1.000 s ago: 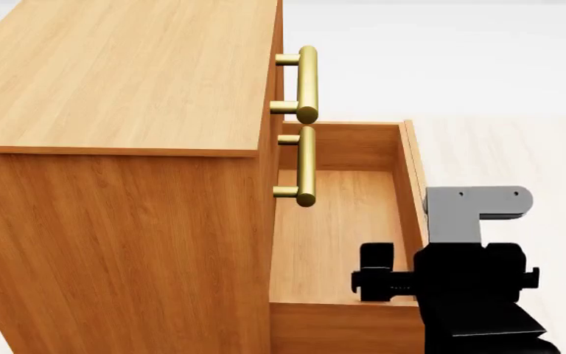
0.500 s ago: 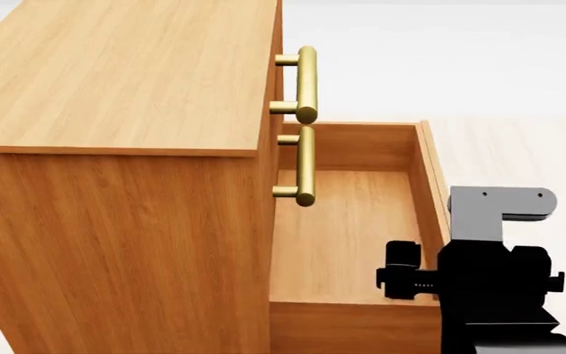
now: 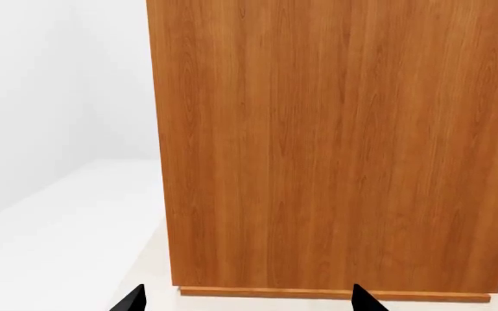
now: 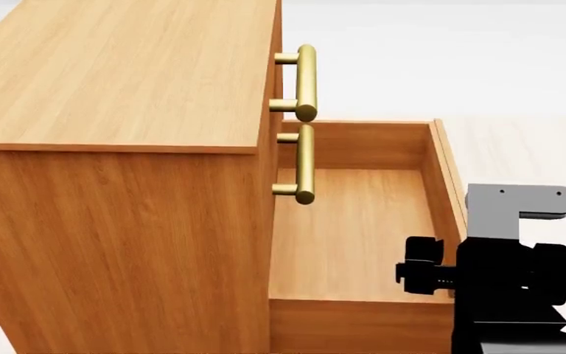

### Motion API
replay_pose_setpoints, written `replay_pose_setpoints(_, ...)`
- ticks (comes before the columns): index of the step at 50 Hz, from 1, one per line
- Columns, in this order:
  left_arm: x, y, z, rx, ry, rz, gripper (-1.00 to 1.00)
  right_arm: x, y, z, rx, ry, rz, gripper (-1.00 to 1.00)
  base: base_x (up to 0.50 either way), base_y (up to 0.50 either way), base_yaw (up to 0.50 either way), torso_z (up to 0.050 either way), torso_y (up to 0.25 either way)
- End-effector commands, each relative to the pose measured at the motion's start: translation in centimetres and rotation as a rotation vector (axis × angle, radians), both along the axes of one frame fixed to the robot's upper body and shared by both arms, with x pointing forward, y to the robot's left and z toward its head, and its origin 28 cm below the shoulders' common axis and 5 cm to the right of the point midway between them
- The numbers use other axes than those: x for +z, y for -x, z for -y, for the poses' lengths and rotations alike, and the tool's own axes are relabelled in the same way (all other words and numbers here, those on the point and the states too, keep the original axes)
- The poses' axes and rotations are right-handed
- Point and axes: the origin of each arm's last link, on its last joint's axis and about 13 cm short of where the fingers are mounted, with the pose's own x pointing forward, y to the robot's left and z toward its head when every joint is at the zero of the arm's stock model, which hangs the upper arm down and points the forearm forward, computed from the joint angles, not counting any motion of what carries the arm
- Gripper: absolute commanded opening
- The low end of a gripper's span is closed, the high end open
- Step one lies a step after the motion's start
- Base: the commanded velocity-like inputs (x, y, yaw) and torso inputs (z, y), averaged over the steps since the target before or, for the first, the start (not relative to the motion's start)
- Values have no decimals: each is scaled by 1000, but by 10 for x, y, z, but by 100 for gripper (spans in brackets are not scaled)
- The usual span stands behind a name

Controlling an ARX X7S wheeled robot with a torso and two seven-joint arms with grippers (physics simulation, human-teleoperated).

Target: Put the bowl in the bottom drawer of the cabinet and close it.

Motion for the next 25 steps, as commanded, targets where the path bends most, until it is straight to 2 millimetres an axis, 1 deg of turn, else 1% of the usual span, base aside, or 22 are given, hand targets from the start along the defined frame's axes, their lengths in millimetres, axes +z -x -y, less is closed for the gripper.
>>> replay_pose_setpoints(1,0,0,0,0,-1,1,100,-21,6,-2,3,-40,-70,100,0,0,0,0,0)
replay_pose_setpoints(4,0,0,0,0,0,0,100,-16,6,-2,12,-58,-7,100,0,0,0,-4,0)
replay_pose_setpoints(6,0,0,0,1,0,0,100,-6,9,-2,32,-57,56,100,0,0,0,0,0)
replay_pose_setpoints(13,-1,0,0,0,-1,0,100,17,19,-2,81,-29,180,100,0,0,0,0,0)
replay_pose_setpoints(22,-1,1,0,-2,0,0,100,30,26,-2,93,10,251,100,0,0,0,0,0)
replay_pose_setpoints(25,-1,1,0,-3,0,0,100,40,29,-3,89,21,294,100,0,0,0,0,0)
